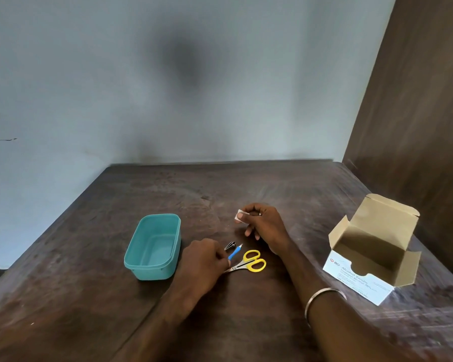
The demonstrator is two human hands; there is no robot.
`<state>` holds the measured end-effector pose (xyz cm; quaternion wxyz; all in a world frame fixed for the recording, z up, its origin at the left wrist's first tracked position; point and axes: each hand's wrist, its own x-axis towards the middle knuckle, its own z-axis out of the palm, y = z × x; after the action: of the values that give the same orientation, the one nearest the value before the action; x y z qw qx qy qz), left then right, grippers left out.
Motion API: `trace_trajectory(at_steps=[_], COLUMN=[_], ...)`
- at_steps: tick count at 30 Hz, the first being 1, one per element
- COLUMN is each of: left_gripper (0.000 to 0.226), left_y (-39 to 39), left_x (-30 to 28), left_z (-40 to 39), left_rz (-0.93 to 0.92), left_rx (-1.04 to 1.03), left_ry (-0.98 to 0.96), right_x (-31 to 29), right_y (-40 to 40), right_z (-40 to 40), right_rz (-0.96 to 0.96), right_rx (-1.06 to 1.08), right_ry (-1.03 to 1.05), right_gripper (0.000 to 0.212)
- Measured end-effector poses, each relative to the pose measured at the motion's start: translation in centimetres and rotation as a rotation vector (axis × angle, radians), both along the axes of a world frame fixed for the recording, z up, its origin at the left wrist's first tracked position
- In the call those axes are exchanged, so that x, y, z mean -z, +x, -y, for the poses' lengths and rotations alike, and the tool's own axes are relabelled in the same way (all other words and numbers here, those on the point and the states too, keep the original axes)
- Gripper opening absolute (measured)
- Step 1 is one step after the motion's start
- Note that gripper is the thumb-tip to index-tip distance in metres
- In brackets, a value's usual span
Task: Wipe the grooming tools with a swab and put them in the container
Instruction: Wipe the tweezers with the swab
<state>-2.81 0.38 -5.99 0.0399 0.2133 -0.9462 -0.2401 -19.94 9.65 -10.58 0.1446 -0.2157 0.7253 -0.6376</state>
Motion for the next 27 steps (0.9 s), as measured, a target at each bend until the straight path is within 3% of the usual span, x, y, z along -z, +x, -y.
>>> trace_trajectory(at_steps=[4, 7, 11, 15, 23, 27], left_gripper=[0.011, 0.009, 0.022, 0.031, 0.02, 0.016], left_y=[-0.6, -1.9, -4.2, -6.7, -8.3, -8.3], left_x=[0.0, 0.3, 1.2, 2.5, 4.2, 4.7], left_z=[-0.1, -0.1, 0.2, 1.2, 2.7, 3.6], left_rz=[-0.234, -0.339, -0.483, -0.515, -0.544, -0.55], left_rx=[-0.087, -0.117, -0.157, -0.194, -0.142, -0.136], left_ry=[0.03, 0.186, 0.333, 0.275, 0.203, 0.259], right_x=[-0.2, -0.3, -0.3, -0.2, -0.4, -0.7], right_y=[-0.2, -0.4, -0.7, -0.9, -0.9, -0.7], right_z=[0.1, 0.1, 0.3, 0.5, 1.0, 1.0], right_rz=[0.033, 0.029, 0.062, 0.113, 0.156, 0.196], right_rx=[-0.01, 0.004, -0.011, -0.024, 0.052, 0.093], right_ry=[0.008, 0.03, 0.025, -0.028, -0.007, -0.066], right_gripper=[0.01, 0.01, 0.008, 0.011, 0.012, 0.008])
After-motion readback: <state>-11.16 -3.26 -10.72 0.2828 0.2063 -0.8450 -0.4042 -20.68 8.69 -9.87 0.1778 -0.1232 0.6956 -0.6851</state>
